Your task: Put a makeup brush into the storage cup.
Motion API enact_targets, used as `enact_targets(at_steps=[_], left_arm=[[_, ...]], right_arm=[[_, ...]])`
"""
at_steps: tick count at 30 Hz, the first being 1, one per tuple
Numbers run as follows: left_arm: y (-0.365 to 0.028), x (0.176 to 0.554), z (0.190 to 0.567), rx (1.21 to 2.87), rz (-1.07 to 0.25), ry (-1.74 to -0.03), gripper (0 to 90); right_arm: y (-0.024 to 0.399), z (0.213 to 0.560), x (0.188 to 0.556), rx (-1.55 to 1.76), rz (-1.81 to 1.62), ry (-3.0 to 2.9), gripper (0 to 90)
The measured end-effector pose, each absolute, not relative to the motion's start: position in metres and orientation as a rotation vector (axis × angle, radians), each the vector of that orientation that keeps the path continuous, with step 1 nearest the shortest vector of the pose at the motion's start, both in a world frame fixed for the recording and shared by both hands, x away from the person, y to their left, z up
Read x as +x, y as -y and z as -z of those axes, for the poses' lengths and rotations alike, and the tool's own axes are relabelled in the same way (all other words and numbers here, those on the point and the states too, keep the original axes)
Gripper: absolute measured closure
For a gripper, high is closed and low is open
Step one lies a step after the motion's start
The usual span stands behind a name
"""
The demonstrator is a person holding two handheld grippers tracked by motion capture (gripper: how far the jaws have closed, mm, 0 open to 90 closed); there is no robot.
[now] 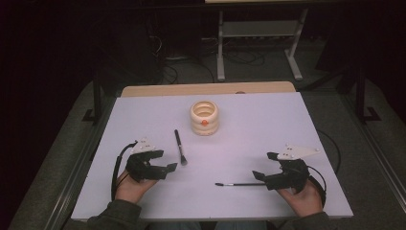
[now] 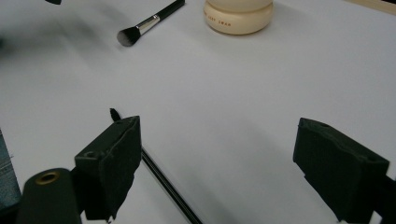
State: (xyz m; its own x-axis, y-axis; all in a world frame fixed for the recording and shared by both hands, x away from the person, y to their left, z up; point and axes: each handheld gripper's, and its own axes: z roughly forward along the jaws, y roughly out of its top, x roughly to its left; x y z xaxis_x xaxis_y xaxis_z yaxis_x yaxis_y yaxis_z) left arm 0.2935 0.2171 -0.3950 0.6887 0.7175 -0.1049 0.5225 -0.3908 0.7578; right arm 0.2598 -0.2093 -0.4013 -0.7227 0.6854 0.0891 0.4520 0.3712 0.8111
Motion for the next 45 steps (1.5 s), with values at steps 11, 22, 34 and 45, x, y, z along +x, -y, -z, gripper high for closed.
enact_targets(at_steps=[11,22,34,45], left_arm=[[-0.197,0.328,0.385,2.134,-0.3,-1.048,24.6],[-0.183,0.354,0.386,2.143,-0.229,-1.091,27.4],[-0.181,0.371,0.397,2.158,-0.238,-1.137,35.4],[-0.177,0.381,0.407,2.19,-0.227,-1.194,41.3]], right_arm=[[0.213,0.401,0.261,0.999,-1.278,-2.376,14.6],[0.217,0.402,0.263,1.009,-1.298,-2.379,14.7],[0.218,0.403,0.265,1.001,-1.307,-2.384,14.7],[0.218,0.403,0.265,1.005,-1.313,-2.385,14.7]])
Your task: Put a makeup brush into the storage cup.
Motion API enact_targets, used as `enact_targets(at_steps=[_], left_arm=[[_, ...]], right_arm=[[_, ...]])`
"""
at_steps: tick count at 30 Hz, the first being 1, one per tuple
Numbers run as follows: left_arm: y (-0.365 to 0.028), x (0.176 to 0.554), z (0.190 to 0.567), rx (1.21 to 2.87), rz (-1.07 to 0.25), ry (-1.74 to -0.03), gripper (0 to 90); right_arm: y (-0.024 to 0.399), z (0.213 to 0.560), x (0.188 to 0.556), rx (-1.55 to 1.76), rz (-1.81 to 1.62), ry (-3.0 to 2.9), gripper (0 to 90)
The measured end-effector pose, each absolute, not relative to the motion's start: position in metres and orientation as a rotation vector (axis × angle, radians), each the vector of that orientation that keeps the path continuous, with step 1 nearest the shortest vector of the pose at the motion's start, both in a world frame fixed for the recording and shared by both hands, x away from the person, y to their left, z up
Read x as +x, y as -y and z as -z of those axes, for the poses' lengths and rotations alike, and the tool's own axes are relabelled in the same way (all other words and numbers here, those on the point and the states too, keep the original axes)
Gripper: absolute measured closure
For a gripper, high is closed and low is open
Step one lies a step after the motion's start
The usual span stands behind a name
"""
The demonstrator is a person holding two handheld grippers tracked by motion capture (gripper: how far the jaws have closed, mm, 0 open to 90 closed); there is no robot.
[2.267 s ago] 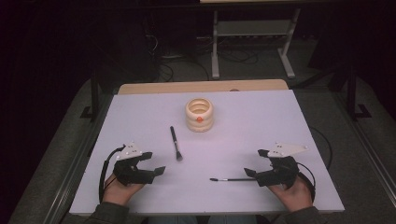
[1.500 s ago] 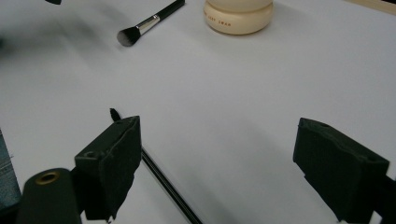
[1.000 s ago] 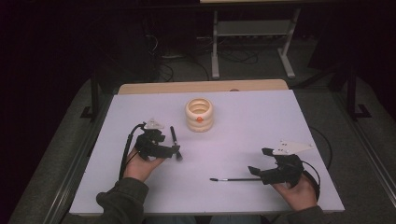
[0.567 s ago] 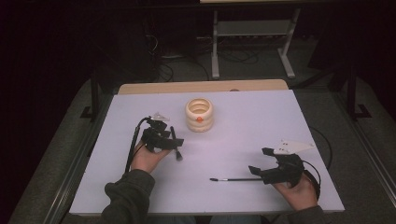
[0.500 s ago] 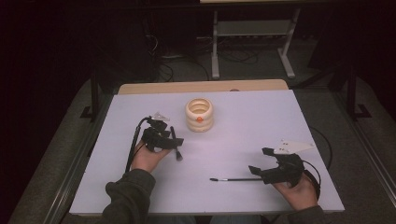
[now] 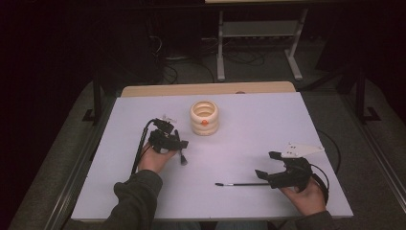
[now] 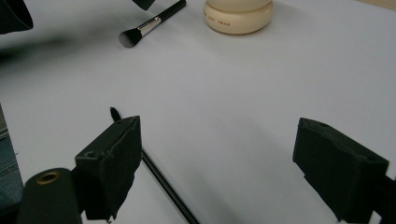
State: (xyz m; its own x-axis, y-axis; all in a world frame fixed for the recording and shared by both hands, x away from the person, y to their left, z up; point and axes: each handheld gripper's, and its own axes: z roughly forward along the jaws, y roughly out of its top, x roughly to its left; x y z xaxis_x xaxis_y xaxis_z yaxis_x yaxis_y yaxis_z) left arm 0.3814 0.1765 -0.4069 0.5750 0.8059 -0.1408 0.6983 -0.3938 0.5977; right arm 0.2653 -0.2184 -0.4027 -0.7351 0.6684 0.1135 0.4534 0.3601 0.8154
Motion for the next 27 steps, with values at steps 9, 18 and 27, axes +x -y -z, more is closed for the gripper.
enact_targets(at_steps=[9,18,27], left_arm=[[-0.177,0.392,0.418,2.168,-0.195,-1.299,46.9],[-0.173,0.395,0.425,2.164,-0.217,-1.369,51.7],[-0.167,0.393,0.429,2.212,-0.269,-1.381,54.3]], right_arm=[[0.217,0.403,0.266,0.997,-1.318,-2.391,14.8],[0.217,0.402,0.265,0.99,-1.322,-2.388,14.9],[0.216,0.401,0.264,0.984,-1.323,-2.385,15.1]])
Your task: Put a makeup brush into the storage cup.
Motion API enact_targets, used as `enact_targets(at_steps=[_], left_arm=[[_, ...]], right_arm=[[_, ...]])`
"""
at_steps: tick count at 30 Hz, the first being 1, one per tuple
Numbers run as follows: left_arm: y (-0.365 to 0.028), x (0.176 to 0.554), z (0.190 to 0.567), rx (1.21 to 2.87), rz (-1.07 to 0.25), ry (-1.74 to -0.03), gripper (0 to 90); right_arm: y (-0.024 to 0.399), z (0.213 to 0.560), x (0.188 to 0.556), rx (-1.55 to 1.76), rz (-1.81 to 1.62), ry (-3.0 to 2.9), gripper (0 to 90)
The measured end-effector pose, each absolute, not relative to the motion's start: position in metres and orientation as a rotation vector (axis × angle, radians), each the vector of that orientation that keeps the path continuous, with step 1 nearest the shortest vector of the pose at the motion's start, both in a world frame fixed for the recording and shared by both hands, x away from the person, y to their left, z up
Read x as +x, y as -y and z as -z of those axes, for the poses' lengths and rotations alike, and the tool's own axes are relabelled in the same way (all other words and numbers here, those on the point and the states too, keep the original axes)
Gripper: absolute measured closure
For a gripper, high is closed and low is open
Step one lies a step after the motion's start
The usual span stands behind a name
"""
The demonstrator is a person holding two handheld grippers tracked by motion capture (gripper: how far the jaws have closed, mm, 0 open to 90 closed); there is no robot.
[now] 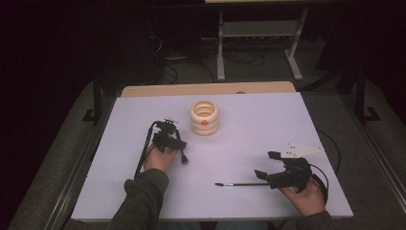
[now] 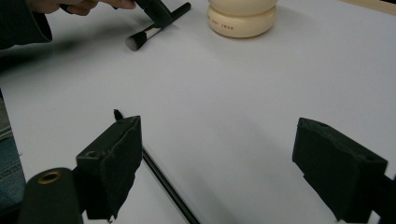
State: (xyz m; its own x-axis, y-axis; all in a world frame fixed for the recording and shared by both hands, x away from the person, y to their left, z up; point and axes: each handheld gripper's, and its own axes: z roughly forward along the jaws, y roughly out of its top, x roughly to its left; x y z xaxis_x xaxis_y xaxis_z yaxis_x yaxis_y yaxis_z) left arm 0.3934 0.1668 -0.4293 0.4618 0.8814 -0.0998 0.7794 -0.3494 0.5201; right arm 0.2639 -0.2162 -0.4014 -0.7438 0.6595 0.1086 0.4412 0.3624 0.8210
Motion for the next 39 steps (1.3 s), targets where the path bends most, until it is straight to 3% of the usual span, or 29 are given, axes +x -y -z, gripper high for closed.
enact_targets(at_steps=[3,11,39], left_arm=[[-0.164,0.392,0.429,2.231,-0.309,-1.383,56.8],[-0.165,0.391,0.429,2.298,-0.407,-1.361,79.2],[-0.194,0.384,0.41,2.387,-0.35,-1.226,79.6]], right_arm=[[0.215,0.401,0.264,0.982,-1.323,-2.385,15.1],[0.216,0.4,0.262,0.975,-1.329,-2.378,15.1],[0.215,0.401,0.261,0.969,-1.319,-2.384,17.4]])
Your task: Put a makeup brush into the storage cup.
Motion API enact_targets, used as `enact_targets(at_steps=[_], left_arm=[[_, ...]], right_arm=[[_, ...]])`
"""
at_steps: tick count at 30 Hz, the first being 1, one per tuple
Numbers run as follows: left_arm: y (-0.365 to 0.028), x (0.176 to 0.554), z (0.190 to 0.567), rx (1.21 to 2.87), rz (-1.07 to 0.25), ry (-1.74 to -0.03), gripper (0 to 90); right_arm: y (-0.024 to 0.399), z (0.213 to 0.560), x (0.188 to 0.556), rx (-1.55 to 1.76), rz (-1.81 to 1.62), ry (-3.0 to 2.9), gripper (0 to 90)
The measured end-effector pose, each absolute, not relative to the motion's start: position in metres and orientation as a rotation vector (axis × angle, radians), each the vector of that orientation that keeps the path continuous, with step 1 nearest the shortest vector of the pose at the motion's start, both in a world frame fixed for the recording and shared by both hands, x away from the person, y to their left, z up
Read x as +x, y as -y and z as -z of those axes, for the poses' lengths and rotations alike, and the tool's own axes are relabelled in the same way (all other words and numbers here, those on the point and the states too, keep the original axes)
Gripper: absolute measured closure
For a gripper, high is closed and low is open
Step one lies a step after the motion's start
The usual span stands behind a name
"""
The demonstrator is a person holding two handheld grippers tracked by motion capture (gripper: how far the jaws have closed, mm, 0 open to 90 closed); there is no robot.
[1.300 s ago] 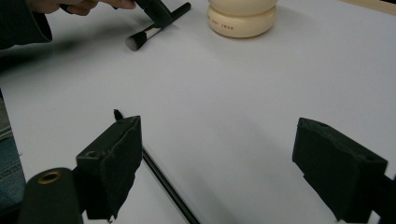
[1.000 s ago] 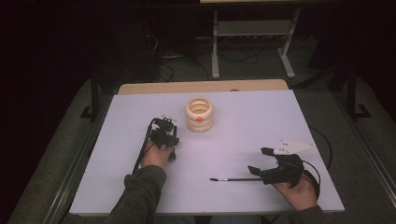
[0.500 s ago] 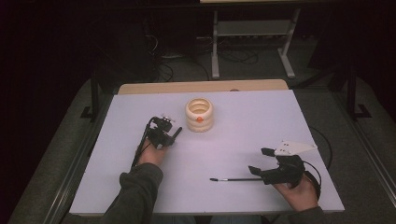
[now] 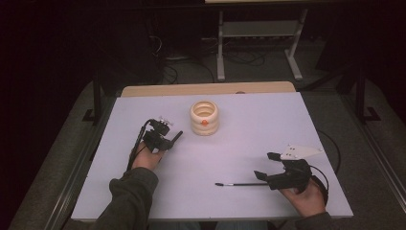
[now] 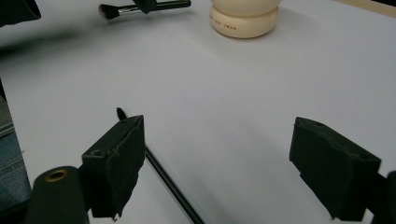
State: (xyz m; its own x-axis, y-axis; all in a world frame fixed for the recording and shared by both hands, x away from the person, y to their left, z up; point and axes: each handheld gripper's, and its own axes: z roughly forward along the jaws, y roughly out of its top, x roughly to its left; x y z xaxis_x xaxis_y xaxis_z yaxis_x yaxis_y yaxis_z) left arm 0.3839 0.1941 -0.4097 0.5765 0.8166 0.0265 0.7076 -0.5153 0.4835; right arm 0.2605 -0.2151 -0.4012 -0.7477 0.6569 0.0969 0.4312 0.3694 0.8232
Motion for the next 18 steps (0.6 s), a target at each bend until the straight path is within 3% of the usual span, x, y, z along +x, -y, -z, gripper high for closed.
enact_targets(at_steps=[18], left_arm=[[-0.21,0.359,0.388,2.451,-0.295,-1.024,79.6]], right_arm=[[0.214,0.402,0.261,0.967,-1.318,-2.393,16.7]])
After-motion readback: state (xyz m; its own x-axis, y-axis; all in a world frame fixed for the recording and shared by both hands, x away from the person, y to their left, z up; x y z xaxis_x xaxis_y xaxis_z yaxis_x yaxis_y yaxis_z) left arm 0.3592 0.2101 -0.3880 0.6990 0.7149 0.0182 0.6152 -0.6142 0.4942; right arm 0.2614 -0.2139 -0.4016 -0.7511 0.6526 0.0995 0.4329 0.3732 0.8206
